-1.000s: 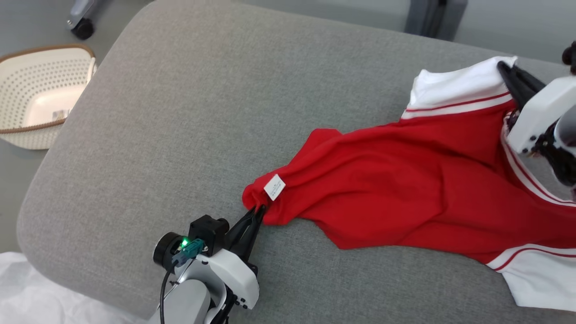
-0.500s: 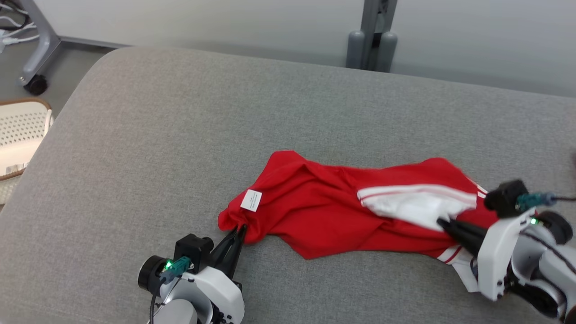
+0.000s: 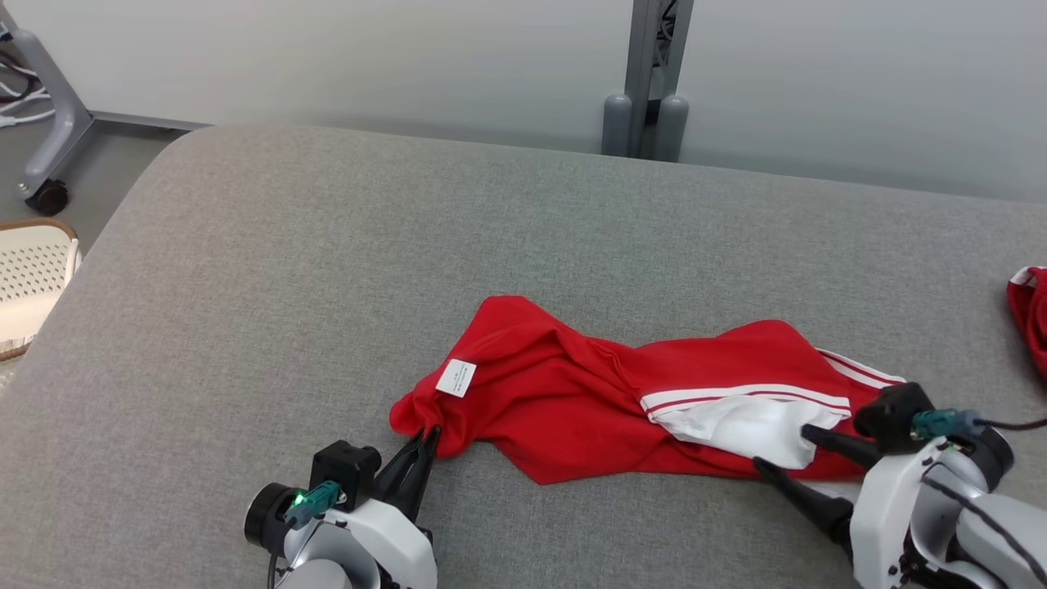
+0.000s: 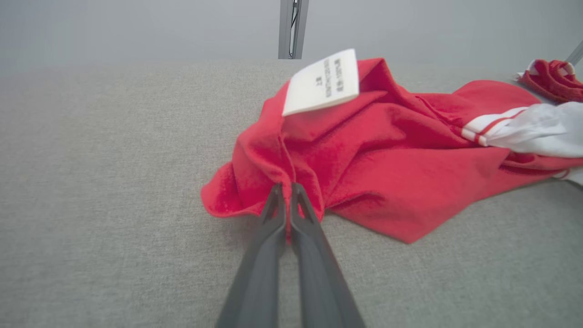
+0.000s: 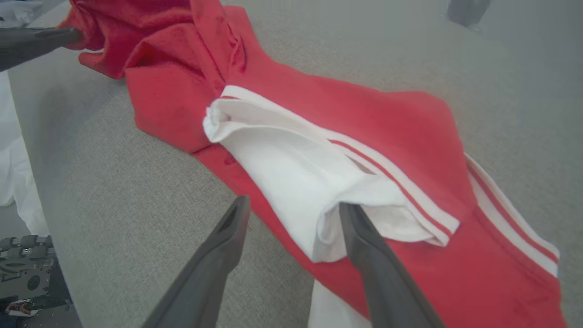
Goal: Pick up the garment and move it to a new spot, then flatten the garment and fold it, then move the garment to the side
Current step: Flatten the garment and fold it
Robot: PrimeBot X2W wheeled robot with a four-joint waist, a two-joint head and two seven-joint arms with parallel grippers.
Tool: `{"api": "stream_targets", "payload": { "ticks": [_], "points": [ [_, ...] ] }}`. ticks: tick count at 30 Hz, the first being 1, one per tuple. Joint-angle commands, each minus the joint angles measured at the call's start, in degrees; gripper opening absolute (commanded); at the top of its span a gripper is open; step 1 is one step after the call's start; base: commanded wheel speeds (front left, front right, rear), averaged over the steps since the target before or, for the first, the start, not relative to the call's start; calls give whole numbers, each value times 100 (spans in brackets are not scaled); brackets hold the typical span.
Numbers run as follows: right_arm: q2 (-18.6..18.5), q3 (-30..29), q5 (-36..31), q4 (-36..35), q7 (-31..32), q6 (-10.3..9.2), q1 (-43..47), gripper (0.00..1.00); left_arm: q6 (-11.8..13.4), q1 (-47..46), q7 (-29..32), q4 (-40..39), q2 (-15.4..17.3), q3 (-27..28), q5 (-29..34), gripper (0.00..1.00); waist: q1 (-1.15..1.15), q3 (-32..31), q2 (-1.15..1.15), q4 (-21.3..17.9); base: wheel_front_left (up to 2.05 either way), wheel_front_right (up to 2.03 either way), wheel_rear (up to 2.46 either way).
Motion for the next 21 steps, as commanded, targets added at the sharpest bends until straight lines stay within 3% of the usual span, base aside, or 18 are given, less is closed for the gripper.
{"api": "stream_targets", "payload": {
  "ticks": [1,11,16,21],
  "points": [
    [-12,34,-132,-57,-96,2,68,100,-12,53,-27,17,49,31,20,0,0,-27,0,-22,0,0,0],
    [-5,333,-560,-243,-180,1,196,100,-13,80,-27,8,70,83,22,0,0,-127,0,-92,0,0,0],
    [13,-122,-449,-104,-352,2,365,100,-14,159,-27,-10,80,82,7,0,0,-219,0,-112,0,0,0],
    [142,-1042,-413,141,-742,1,712,100,-14,197,-27,-40,90,112,8,0,0,-301,0,-168,0,0,0]
  ]
}}
